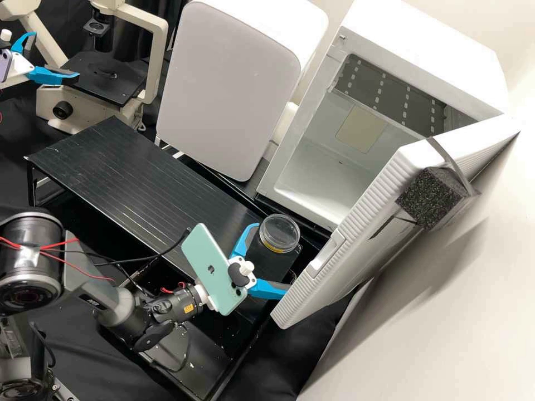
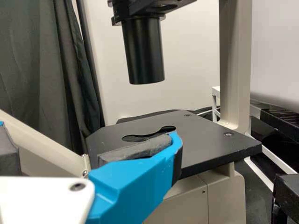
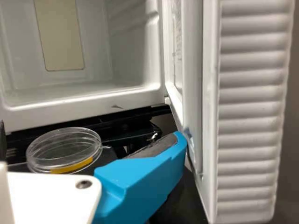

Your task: Take the petri dish out of the incubator

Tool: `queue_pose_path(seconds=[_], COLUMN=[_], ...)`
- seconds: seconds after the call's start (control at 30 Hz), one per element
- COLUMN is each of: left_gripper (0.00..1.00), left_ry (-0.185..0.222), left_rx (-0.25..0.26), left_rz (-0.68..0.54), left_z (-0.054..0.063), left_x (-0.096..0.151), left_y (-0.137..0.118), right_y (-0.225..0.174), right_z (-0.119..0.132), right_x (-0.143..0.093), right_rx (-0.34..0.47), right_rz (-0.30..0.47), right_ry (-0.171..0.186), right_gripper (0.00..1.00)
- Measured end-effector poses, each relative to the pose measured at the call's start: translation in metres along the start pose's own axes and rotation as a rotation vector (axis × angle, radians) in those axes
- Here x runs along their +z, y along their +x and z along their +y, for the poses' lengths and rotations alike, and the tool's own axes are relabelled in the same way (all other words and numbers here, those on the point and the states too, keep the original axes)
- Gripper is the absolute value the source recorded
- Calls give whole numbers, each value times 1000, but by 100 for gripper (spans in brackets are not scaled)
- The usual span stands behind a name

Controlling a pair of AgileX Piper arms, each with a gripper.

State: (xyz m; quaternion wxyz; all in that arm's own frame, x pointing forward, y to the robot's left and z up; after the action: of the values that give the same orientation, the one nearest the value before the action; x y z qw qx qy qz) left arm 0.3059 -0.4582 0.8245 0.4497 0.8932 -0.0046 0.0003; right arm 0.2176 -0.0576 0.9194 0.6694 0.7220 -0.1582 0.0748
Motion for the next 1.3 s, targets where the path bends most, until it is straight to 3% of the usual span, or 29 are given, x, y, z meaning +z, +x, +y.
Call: queue_pose_path(seconds=[0.2, 0.4, 0.5, 0.63, 0.8, 0.9, 1.3], left_gripper=[100, 100, 100, 100, 100, 100, 100], left_ry=[0, 0, 0, 0, 0, 0, 0], left_rx=[0, 0, 0, 0, 0, 0, 0], left_rz=[0, 0, 0, 0, 0, 0, 0], left_z=[0, 0, 0, 0, 0, 0, 0], left_x=[0, 0, 0, 0, 0, 0, 0], left_y=[0, 0, 0, 0, 0, 0, 0], right_y=[-22, -45, -43, -22, 12, 20, 28], right_z=[-4, -19, -27, -39, -54, -60, -54], right_x=[-37, -75, -83, -77, -52, -44, -30], right_rx=[24, -8, -28, -76, -125, -144, -117], right_rz=[111, 284, 339, 320, 200, 168, 119], right_ry=[-4, -48, -55, -47, -13, -7, -16], right_gripper=[100, 100, 100, 100, 100, 100, 100])
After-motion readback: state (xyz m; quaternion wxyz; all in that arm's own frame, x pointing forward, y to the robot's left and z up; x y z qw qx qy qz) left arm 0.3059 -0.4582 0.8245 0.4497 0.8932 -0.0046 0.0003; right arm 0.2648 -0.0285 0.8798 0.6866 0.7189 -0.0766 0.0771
